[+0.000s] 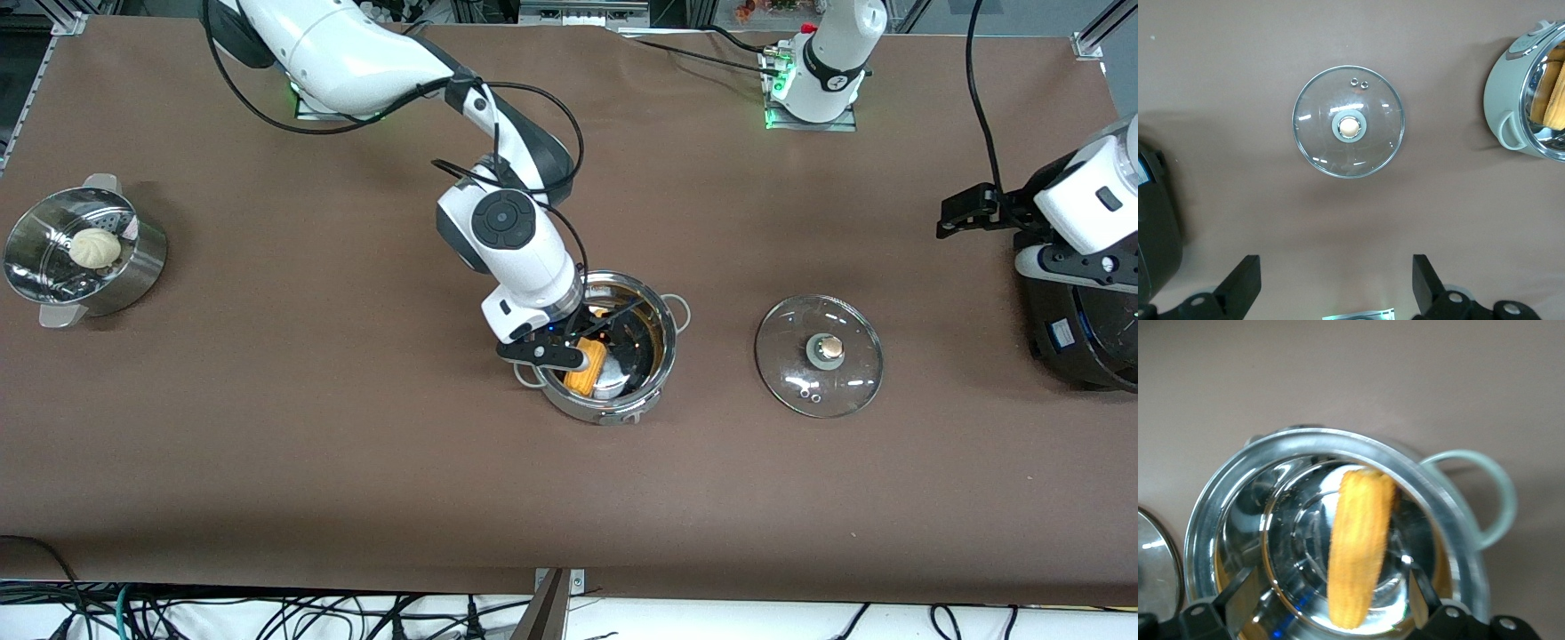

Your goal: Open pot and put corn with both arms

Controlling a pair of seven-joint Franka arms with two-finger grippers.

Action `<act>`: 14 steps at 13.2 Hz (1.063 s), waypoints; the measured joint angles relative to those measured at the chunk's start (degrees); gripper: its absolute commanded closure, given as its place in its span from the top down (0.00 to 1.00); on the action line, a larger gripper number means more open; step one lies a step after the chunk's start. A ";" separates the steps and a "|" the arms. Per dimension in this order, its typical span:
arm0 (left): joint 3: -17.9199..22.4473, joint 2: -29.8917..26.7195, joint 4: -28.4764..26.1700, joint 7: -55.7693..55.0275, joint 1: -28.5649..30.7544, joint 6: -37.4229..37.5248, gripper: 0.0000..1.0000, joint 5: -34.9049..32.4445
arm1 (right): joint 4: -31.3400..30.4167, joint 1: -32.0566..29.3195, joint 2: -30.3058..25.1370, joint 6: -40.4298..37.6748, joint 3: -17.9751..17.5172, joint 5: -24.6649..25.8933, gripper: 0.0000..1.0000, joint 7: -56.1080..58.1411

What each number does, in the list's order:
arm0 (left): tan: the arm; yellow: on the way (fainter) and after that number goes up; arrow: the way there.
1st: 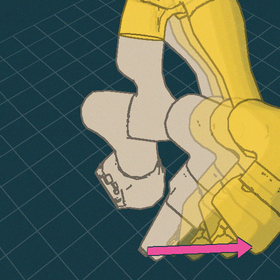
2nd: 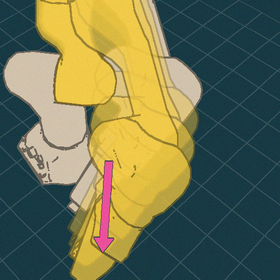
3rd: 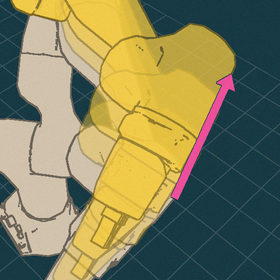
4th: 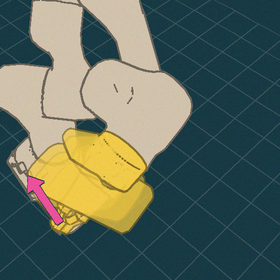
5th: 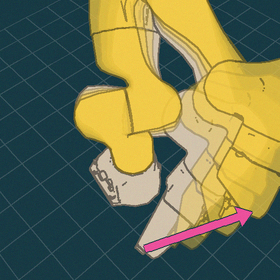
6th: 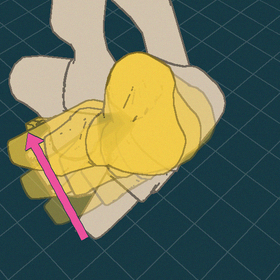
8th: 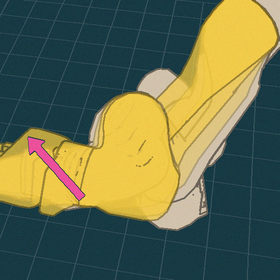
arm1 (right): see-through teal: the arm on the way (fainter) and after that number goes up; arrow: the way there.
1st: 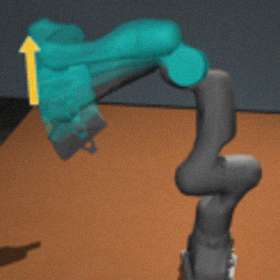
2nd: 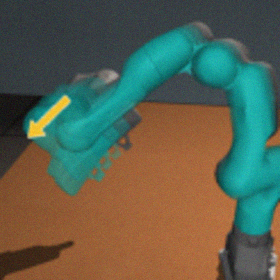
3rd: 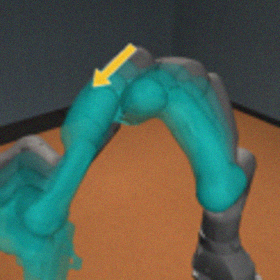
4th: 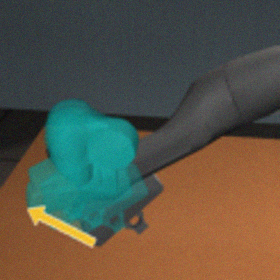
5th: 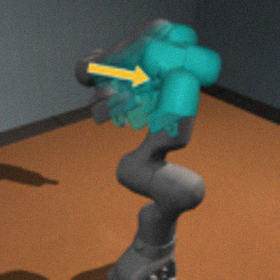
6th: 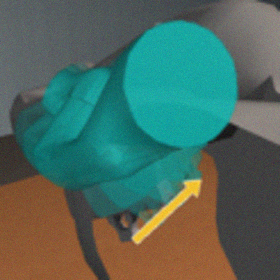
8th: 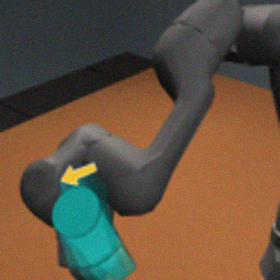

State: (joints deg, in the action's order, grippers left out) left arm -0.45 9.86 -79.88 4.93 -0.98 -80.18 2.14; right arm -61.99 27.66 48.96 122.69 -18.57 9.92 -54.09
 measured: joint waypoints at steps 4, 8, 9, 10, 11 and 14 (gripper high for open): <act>2.08 -4.85 -7.37 -1.03 0.16 -6.10 1.00 0.01 | 0.71 -7.84 -8.00 -13.56 0.25 -0.32 1.00 13.21; 1.86 -9.45 -12.50 -6.62 -0.36 -7.37 1.00 0.01 | 0.74 -16.62 -13.59 -23.38 0.18 -1.36 1.00 22.30; 1.89 -9.44 -12.54 -6.83 -0.35 -7.44 1.00 0.01 | 0.57 -18.29 -15.19 -25.24 0.21 -1.36 1.00 24.80; 1.91 -9.42 -12.58 -6.90 -0.35 -7.50 1.00 0.01 | -0.39 -20.04 -17.19 -26.73 0.22 -1.36 1.00 26.21; 1.93 -9.40 -12.62 -6.92 -0.35 -7.54 1.00 0.01 | -2.68 -22.11 -19.87 -27.35 0.32 -1.36 1.00 26.83; 1.95 -9.40 -12.67 -6.95 -0.34 -7.58 1.00 0.01 | -11.24 -29.58 -27.83 -27.58 0.90 -3.82 1.00 31.06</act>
State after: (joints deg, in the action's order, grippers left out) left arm 1.50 0.46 -92.54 -2.01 -1.32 -87.76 2.14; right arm -73.22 -1.92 21.13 95.11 -17.67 6.10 -23.03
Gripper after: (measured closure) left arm 0.000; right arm 0.000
